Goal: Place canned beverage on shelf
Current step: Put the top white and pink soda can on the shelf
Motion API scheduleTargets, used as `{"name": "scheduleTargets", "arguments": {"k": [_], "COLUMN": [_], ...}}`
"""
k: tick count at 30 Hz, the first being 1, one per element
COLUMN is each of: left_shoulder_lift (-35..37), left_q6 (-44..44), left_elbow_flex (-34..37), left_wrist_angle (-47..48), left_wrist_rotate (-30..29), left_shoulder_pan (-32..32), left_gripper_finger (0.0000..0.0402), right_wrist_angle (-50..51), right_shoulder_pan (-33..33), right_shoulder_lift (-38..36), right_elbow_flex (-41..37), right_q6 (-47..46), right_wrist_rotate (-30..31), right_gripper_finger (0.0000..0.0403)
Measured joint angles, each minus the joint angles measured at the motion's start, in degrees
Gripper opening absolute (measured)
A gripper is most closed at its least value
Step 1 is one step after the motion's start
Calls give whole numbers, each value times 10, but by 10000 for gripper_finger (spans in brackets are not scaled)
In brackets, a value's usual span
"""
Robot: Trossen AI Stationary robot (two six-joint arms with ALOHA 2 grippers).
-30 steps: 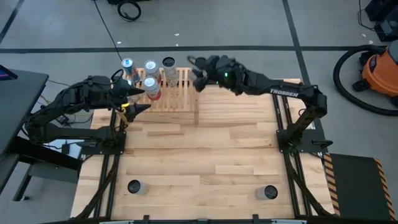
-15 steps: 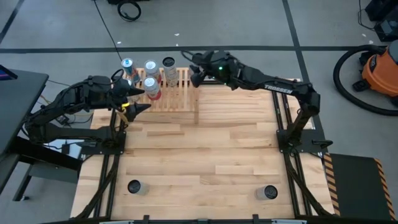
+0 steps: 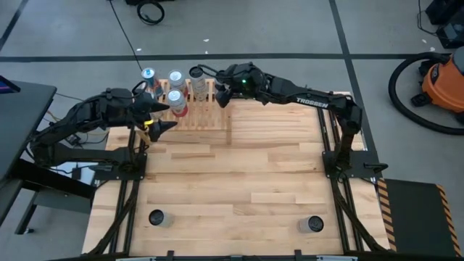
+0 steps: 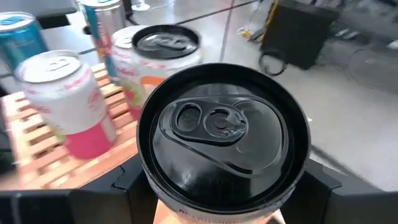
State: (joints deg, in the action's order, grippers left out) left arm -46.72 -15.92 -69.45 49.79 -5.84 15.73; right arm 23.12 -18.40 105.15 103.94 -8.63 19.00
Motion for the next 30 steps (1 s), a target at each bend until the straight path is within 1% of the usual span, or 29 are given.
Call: {"name": "scheduleTargets", "arguments": {"k": [2,16,22,26,30], "left_shoulder_lift": [-2,-5,-5,-5,-5], "left_q6": [0,1,1,2,2], "left_elbow_flex": [0,0,0,0,0], "left_wrist_angle": [0,3,3,3,3], "left_wrist_rotate": [0,0,0,0,0], "left_shoulder_pan": [0,-2,-2,-2,-2], "left_gripper_finger": [389,389,389,389,389], "right_wrist_angle": [0,8,0,10,-4], "right_shoulder_pan": [0,-9,-8,-8,-8], "right_shoulder_lift": [4,8,7,7,7], "right_elbow_flex": [1,1,-7,-17,-18], "right_q6": [-4,-34,-33,-21,-16], "right_wrist_rotate": [-11,-12,-26,-17,-17], "right_gripper_finger": [256,258,260,261,261]}}
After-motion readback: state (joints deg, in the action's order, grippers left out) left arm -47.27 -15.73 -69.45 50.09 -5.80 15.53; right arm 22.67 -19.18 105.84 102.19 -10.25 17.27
